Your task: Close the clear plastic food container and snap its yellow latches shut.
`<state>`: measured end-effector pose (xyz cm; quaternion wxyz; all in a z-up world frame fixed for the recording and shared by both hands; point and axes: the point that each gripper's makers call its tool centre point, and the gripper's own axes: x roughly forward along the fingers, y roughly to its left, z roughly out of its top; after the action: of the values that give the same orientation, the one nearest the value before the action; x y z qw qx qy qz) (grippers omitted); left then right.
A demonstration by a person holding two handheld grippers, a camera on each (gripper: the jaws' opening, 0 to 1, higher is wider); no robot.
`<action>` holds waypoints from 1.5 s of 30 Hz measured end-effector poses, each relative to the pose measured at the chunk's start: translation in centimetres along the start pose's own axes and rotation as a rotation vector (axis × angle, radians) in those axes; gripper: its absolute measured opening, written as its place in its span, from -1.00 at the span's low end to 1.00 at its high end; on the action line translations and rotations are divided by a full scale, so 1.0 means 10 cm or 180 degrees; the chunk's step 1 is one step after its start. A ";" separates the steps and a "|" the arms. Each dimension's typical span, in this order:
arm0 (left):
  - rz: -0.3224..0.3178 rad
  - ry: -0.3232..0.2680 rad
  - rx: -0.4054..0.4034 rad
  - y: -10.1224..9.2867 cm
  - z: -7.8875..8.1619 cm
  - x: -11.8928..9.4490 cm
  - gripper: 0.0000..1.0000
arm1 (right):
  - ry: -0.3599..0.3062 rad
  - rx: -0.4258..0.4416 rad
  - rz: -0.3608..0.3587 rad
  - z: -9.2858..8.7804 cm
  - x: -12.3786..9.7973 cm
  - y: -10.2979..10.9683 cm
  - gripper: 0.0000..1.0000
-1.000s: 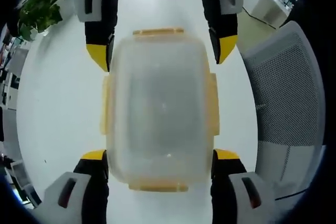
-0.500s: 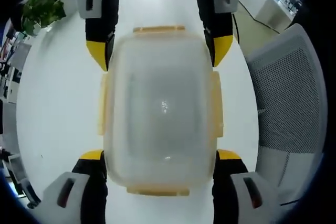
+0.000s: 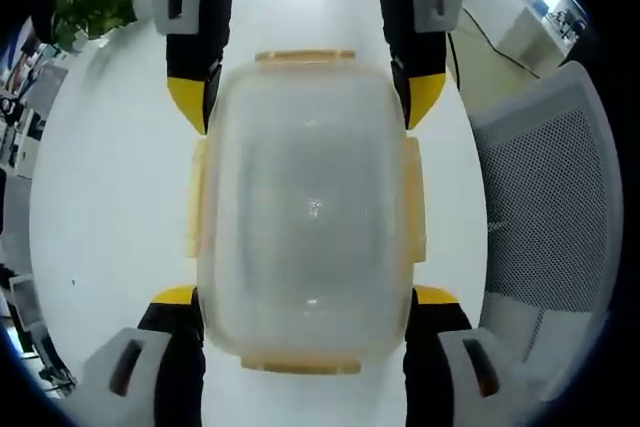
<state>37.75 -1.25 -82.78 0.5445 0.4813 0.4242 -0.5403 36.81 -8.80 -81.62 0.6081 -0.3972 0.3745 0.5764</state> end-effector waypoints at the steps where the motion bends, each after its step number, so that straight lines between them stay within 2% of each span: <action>1: 0.0000 -0.0006 -0.0008 0.00 0.00 0.00 0.66 | -0.0019 -0.0003 0.0001 0.00 0.00 0.00 0.54; 20: 0.0010 0.0010 -0.0017 0.00 -0.01 0.01 0.65 | -0.0045 0.0000 0.0014 0.01 0.01 0.00 0.55; 26: 0.0016 -0.0035 -0.0030 -0.01 0.00 0.01 0.65 | -0.0041 -0.0001 0.0010 0.01 0.02 0.00 0.55; 45: 0.0017 -0.0031 -0.0044 -0.06 -0.09 -0.01 0.66 | -0.0060 0.0021 -0.0018 0.11 0.07 0.04 0.57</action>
<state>37.16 -0.29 -82.84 0.5513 0.4761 0.4240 -0.5382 36.47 -7.48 -81.87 0.6145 -0.3907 0.3695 0.5772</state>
